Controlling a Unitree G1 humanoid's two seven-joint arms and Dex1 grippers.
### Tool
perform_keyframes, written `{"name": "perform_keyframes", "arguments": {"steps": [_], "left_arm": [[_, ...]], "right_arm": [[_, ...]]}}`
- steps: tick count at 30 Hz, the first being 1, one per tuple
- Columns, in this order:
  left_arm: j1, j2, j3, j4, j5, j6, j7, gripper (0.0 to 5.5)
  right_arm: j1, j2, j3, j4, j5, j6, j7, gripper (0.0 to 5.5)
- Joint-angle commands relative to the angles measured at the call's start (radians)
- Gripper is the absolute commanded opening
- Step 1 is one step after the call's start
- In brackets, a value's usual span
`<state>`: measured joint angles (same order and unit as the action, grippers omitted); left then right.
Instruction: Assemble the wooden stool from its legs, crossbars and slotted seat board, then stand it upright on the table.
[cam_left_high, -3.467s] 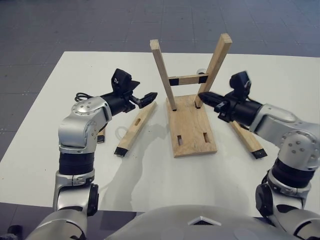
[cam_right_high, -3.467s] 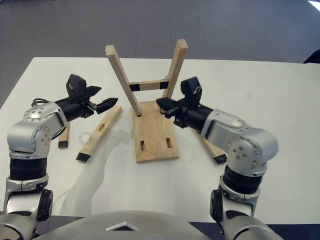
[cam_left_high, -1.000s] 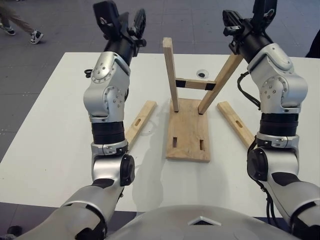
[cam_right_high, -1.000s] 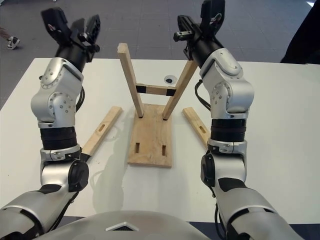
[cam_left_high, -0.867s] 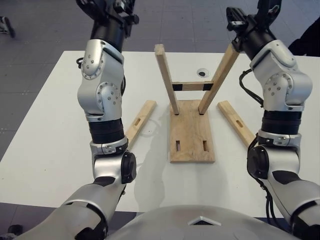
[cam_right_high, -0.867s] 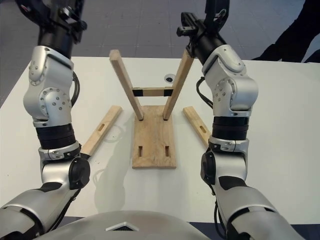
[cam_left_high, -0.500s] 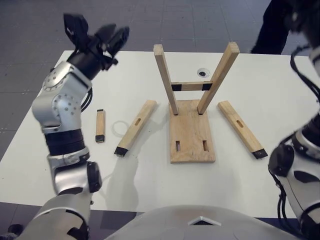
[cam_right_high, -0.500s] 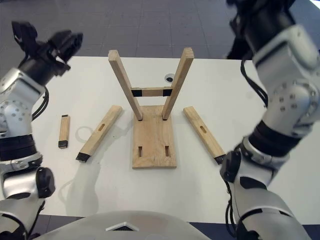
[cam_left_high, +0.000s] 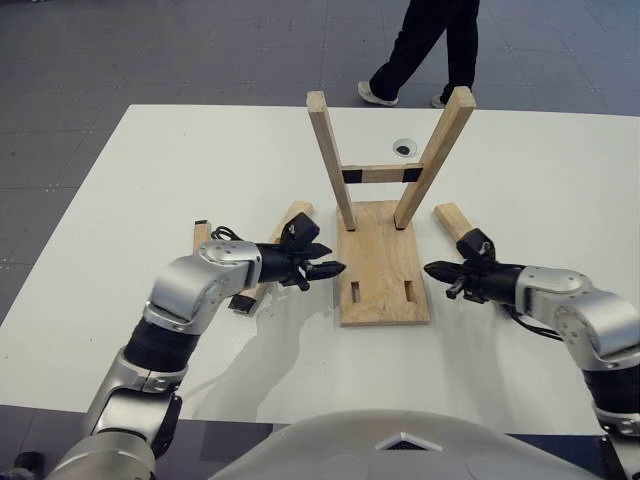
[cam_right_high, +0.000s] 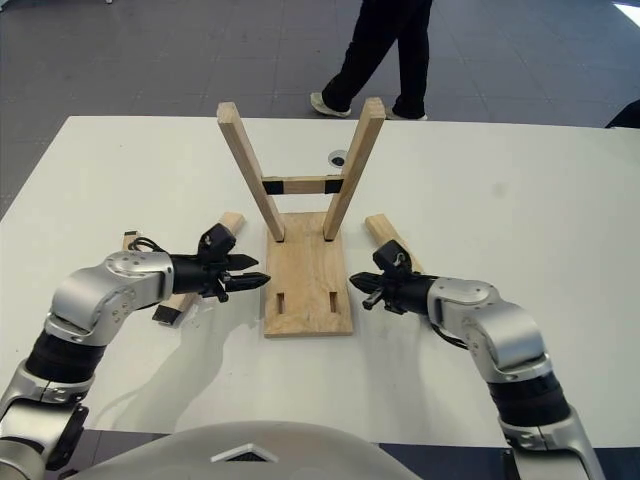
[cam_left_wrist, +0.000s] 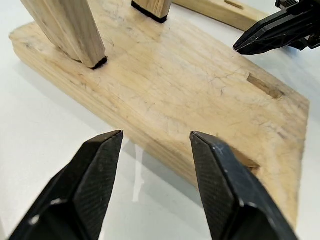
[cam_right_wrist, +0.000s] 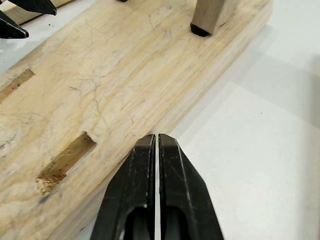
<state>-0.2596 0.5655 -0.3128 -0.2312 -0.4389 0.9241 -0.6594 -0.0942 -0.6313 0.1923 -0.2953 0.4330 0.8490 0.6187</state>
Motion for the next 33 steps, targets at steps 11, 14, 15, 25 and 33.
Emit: {"name": "perform_keyframes", "arguments": {"steps": [11,14,15,25,33], "left_arm": [[-0.136,-0.136,-0.057,0.27,0.198,-0.166,0.023,2.51],[-0.148,-0.121,-0.012,0.23,0.198,-0.182,0.02,2.51],[-0.153,-0.119,0.03,0.196,0.186,-0.196,0.03,2.51],[0.034,-0.173,0.408,-0.13,0.169,-0.257,0.317,3.25],[0.214,-0.183,0.511,-0.01,0.295,-0.55,0.427,2.46]], "right_arm": [[-0.177,0.106,0.004,0.201,-0.117,-0.083,-0.016,0.1],[-0.208,0.089,-0.071,0.217,-0.104,-0.087,-0.014,0.1],[-0.215,0.094,-0.116,0.201,-0.084,-0.066,-0.028,0.1],[-0.087,0.292,-0.358,-0.06,-0.123,-0.102,-0.403,1.09],[0.115,0.366,-0.322,-0.276,-0.264,-0.155,-0.575,1.82]]}}
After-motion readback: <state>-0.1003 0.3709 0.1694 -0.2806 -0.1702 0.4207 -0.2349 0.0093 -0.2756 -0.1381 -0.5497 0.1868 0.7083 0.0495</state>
